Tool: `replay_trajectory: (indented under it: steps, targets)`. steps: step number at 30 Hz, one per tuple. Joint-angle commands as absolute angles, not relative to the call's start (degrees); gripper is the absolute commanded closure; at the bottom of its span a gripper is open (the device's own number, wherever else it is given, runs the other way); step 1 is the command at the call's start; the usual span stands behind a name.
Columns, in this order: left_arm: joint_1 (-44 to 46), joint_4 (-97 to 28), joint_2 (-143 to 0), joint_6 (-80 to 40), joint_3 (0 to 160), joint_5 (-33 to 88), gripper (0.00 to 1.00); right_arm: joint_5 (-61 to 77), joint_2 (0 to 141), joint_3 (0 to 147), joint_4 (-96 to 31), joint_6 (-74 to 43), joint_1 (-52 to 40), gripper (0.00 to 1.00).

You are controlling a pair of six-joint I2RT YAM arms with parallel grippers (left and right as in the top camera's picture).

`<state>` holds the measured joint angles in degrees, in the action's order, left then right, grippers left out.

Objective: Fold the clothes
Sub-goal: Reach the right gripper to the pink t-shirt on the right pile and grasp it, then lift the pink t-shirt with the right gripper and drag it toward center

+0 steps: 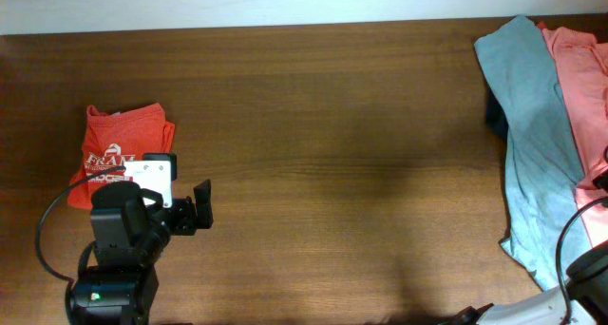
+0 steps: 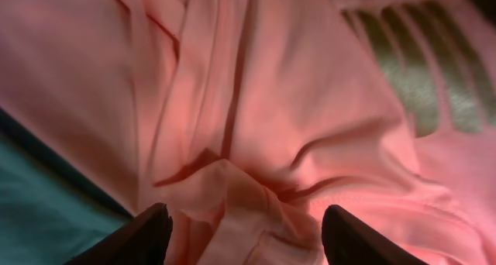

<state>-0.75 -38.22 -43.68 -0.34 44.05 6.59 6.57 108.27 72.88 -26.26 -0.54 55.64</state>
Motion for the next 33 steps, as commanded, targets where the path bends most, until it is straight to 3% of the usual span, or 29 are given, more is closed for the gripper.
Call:
replay_trajectory:
  steps: [1,3,5,10,12,25,33]
  targets:
    - [-0.5,-38.2,-43.5,-1.1,45.3,6.6,0.01,6.9,110.4,73.3,-26.8,-0.9,55.7,0.32]
    - [-0.5,-38.2,-43.5,-1.1,45.3,6.6,0.01,6.9,110.6,73.3,-26.8,-0.9,55.7,0.33]
    - [-0.5,-38.2,-43.5,-1.1,45.3,6.6,0.01,6.9,110.6,73.3,-26.8,-0.9,55.7,0.41]
    - [-0.5,-38.2,-43.5,-1.1,45.3,6.6,0.01,7.1,110.5,73.3,-27.6,-0.9,55.7,0.88]
    - [-0.5,-38.2,-43.5,-1.1,45.3,6.6,0.01,7.3,110.0,73.6,-28.4,-1.0,55.6,0.96]
    - [-0.5,-37.5,-43.5,-1.1,45.3,6.1,0.01,14.7,96.9,82.6,-43.5,-1.7,47.0,0.96]
    - [-0.5,-37.6,-43.5,-1.1,45.3,6.2,0.01,17.7,90.9,83.1,-56.5,-0.9,24.9,0.96]
